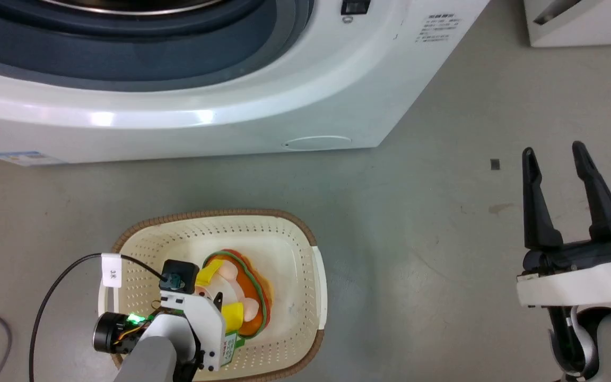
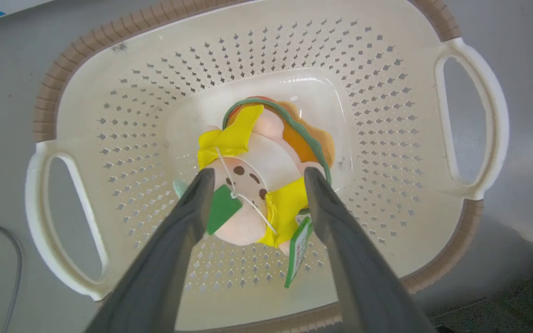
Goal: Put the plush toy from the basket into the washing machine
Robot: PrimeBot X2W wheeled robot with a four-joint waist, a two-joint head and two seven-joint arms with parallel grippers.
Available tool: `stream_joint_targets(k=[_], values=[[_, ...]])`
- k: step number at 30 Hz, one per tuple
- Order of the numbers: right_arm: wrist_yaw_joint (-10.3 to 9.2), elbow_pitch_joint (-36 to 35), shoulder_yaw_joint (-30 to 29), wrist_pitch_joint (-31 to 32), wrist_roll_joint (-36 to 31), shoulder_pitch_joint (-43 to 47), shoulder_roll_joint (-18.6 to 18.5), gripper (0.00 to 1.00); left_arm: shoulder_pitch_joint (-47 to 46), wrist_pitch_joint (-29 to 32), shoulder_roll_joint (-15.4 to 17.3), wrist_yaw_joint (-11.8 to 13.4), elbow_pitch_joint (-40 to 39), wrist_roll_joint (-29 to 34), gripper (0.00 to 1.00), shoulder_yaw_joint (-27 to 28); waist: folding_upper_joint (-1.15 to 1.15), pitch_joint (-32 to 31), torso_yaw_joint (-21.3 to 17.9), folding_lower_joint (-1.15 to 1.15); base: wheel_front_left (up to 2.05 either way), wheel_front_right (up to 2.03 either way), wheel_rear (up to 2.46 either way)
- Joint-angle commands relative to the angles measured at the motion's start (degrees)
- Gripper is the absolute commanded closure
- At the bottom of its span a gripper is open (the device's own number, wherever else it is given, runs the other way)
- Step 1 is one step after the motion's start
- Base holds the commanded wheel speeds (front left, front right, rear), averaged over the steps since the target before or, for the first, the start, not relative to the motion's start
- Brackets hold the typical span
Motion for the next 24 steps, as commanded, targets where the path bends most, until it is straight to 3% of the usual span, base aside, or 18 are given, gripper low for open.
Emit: stream_joint_targets(k=[1, 24], values=[[-0.03, -0.6, -0.3, -0.6, 0.2, -1.5, 0.0, 0.0, -1.9, 0.2, 0.4, -0.1, 1.7, -0.5, 0.0, -0.5, 0.0, 1.4, 0.2, -0.01, 0.0, 0.0, 0.0], [-0.04, -2.3, -1.6, -3.3, 2.0, -6.6, 0.0, 0.0, -12.0, -0.6, 0.8, -0.2, 15.2, -3.7, 0.0, -4.3, 0.0, 11.5, -0.2, -0.01, 0.0, 0.0, 0.0]])
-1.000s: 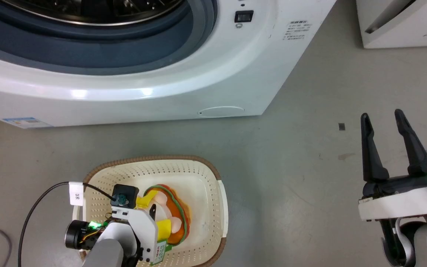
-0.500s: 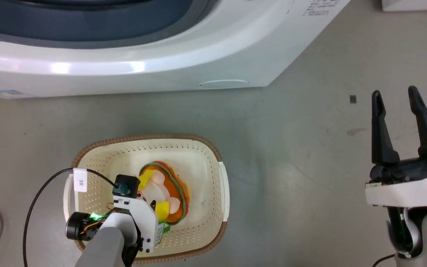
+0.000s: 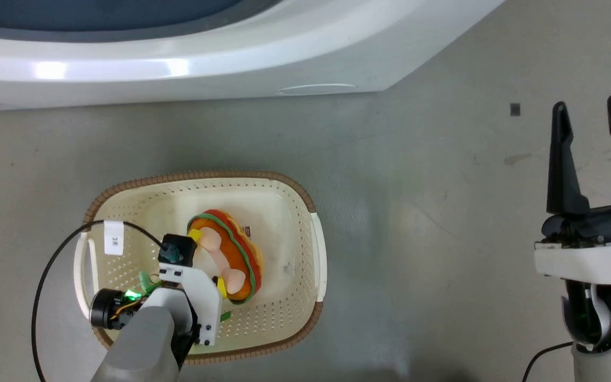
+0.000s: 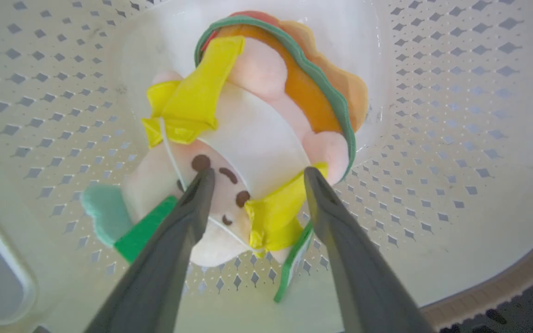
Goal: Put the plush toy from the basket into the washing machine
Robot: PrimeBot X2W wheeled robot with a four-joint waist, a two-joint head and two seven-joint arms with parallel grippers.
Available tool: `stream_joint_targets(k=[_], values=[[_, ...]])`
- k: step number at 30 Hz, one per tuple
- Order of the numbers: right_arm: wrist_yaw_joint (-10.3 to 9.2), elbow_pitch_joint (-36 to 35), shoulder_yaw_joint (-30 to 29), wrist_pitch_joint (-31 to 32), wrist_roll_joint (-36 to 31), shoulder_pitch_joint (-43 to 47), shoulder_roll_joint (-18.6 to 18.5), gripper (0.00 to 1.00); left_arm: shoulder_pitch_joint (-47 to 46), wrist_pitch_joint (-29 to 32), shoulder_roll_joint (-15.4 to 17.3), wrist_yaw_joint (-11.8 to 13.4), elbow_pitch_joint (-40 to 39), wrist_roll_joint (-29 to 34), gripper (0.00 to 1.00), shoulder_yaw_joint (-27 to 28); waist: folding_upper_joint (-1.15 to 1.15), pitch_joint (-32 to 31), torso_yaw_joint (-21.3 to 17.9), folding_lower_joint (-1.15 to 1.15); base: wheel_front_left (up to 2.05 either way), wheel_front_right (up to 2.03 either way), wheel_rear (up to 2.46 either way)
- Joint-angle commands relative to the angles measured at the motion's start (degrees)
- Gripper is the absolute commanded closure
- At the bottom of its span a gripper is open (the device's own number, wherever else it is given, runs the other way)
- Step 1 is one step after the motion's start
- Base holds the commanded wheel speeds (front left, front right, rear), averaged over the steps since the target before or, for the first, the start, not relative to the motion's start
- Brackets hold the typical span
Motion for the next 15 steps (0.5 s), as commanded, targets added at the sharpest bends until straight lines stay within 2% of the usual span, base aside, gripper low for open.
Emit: stream_joint_targets(k=[1, 12, 13, 14, 15], values=[[-0.04, -0.5, -0.2, -0.5, 0.8, -1.5, 0.0, 0.0, -1.5, -0.2, 0.2, -0.2, 1.3, -0.5, 0.0, -0.3, 0.0, 0.6, -0.1, 0.0, 0.0, 0.0, 0.0], [-0.05, -0.9, -1.3, -1.8, 1.9, -3.9, 0.0, 0.0, -5.7, 0.1, 0.4, -1.2, 7.7, -1.9, 0.0, -2.8, 0.0, 3.5, -0.8, -0.01, 0.0, 0.0, 0.0], [-0.05, -1.1, -1.5, -2.1, 2.1, -4.3, 0.0, 0.0, -6.3, 0.6, 0.4, -1.5, 8.9, -2.3, 0.95, -3.3, 0.0, 3.8, -0.9, -0.01, 0.0, 0.0, 0.0], [-0.05, -1.1, -1.6, -2.2, 2.2, -4.4, 0.0, 0.0, -6.6, 0.8, 0.3, -1.6, 9.5, -2.4, 1.0, -3.5, 0.0, 3.9, -0.9, -0.01, 0.0, 0.0, 0.0], [-0.05, -1.1, -1.7, -2.3, 2.3, -4.5, 0.0, 0.0, -6.9, 1.0, 0.3, -1.8, 10.1, -2.6, 1.0, -3.8, 0.0, 4.0, -1.0, -0.01, 0.0, 0.0, 0.0]])
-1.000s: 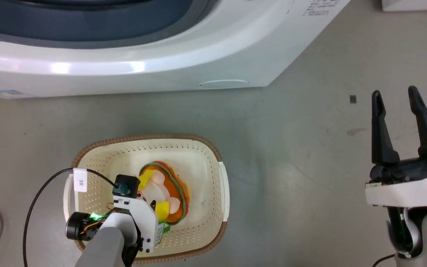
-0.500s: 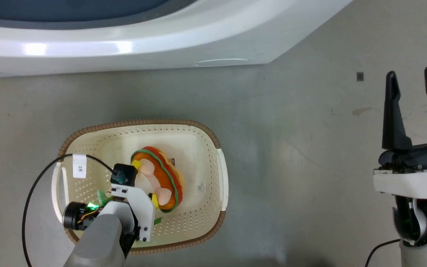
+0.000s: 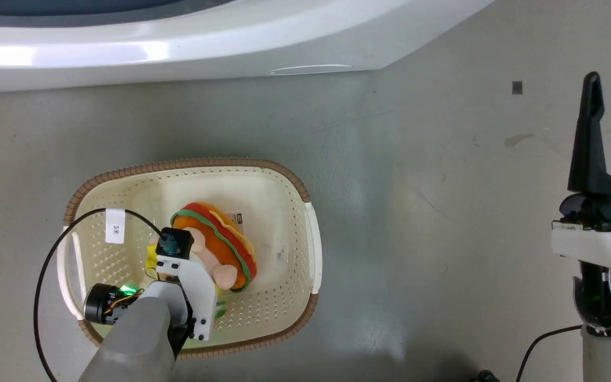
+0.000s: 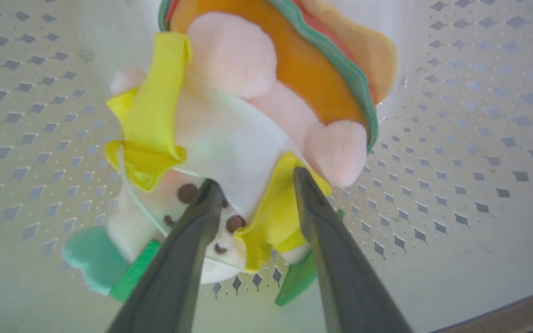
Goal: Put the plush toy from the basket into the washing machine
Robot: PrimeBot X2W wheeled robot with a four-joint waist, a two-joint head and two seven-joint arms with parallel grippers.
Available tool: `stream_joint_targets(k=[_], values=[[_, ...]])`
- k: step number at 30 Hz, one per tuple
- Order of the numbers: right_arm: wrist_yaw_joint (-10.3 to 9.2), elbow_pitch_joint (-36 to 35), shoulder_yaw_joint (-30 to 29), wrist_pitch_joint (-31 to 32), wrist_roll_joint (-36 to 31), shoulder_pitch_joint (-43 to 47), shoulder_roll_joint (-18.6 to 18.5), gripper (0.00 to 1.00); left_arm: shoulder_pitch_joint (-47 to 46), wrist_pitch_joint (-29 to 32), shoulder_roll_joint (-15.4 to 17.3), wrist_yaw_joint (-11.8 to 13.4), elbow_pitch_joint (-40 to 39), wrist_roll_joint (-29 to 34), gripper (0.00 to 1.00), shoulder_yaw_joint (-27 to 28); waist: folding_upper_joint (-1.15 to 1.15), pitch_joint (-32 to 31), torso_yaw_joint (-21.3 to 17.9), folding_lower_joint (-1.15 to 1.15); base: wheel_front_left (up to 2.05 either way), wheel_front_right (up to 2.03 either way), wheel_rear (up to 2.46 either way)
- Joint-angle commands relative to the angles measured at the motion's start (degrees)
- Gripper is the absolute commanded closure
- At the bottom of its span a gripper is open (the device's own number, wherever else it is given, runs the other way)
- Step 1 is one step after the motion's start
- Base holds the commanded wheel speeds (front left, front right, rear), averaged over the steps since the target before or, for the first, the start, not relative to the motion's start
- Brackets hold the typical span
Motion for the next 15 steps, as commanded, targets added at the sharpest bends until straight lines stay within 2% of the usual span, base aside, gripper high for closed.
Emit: stream_joint_targets(k=[1, 9, 15], values=[[-0.05, -0.5, -0.3, -0.5, 0.4, -1.3, 0.0, 0.0, -1.4, 0.4, 0.0, -0.5, 1.5, -0.5, 1.0, -0.5, 0.0, 0.1, 0.0, 0.0, 0.0, 0.0, 0.0], [-0.05, -0.1, -1.1, -1.5, 1.2, -2.0, 0.0, 0.0, -3.3, 0.1, 0.1, -1.7, 6.2, -1.9, 1.0, -2.5, 0.0, 0.0, -0.1, 0.0, 0.0, 0.0, 0.0], [-0.05, 1.6, -1.1, -1.5, 1.1, -0.3, 0.0, 0.0, -1.4, -2.3, -0.6, -2.3, 6.2, -3.4, 1.0, -2.2, 0.0, -5.0, 0.2, 0.0, 0.0, 0.0, 0.0]])
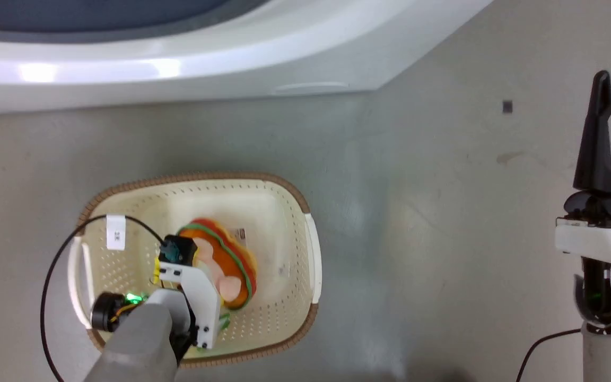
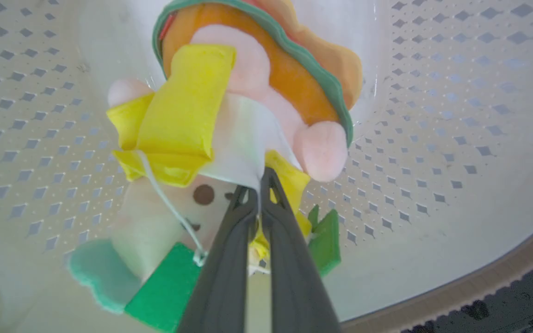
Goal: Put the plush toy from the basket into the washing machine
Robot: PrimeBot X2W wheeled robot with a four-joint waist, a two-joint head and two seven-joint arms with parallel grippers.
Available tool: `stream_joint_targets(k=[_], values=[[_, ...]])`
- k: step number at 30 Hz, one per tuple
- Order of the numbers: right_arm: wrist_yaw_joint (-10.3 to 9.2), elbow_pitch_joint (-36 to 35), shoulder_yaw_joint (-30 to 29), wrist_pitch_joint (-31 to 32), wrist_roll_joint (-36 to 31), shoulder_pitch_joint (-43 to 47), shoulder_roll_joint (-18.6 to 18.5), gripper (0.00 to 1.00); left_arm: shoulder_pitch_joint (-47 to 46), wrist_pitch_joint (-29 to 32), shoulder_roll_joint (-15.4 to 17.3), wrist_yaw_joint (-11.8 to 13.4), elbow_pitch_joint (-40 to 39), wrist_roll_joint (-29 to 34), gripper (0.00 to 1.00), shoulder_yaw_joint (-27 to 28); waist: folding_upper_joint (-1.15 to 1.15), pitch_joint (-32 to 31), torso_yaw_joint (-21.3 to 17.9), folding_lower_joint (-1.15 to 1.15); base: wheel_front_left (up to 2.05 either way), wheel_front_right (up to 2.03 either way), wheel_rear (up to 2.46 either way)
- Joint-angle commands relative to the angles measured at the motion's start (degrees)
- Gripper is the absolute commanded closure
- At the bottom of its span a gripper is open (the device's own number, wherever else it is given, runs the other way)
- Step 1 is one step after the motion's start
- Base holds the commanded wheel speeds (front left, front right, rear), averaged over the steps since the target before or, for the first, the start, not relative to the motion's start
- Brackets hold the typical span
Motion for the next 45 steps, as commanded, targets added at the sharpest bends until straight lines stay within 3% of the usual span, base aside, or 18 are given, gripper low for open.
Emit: stream_joint_targets(k=[1, 13, 27, 42, 44, 45], values=[[-0.05, 0.4, -0.1, -0.3, 0.1, 0.7, 0.0, 0.0, 1.0, -0.3, -0.2, -0.1, 0.2, -0.6, 1.0, 0.4, 0.0, -2.5, 0.3, 0.0, 0.0, 0.0, 0.0], [-0.05, 3.5, -0.2, -0.3, -0.7, 5.9, 0.0, 0.0, 5.9, -4.9, -2.4, -1.2, 0.2, -3.9, 1.0, 0.1, 0.0, -14.6, 2.7, 0.0, 0.0, 0.0, 0.0], [-0.05, 5.6, -1.1, -0.3, -1.9, 13.2, 0.0, 0.0, 12.8, -12.8, -3.9, -1.4, -3.6, -8.9, 1.0, -7.3, 0.0, -27.0, 6.2, 0.0, 0.0, 0.0, 0.0], [-0.05, 5.8, -1.1, -0.3, -1.9, 18.5, 0.0, 0.0, 13.8, -20.1, -1.8, -1.4, -11.0, -12.5, 1.0, -11.1, 0.0, -34.4, 8.6, 0.0, 0.0, 0.0, 0.0], [-0.05, 5.8, -1.1, -0.3, -1.9, 18.9, 0.0, 0.0, 13.5, -20.3, -1.6, -0.8, -12.7, -12.4, 1.0, -10.6, 0.0, -34.9, 8.7, 0.0, 0.0, 0.0, 0.0], [-0.05, 5.8, -1.1, -0.3, -1.9, 19.4, 0.0, 0.0, 13.4, -20.4, -1.0, 0.4, -17.4, -12.2, 1.0, -8.8, 0.0, -35.5, 8.8, 0.0, 0.0, 0.0, 0.0]])
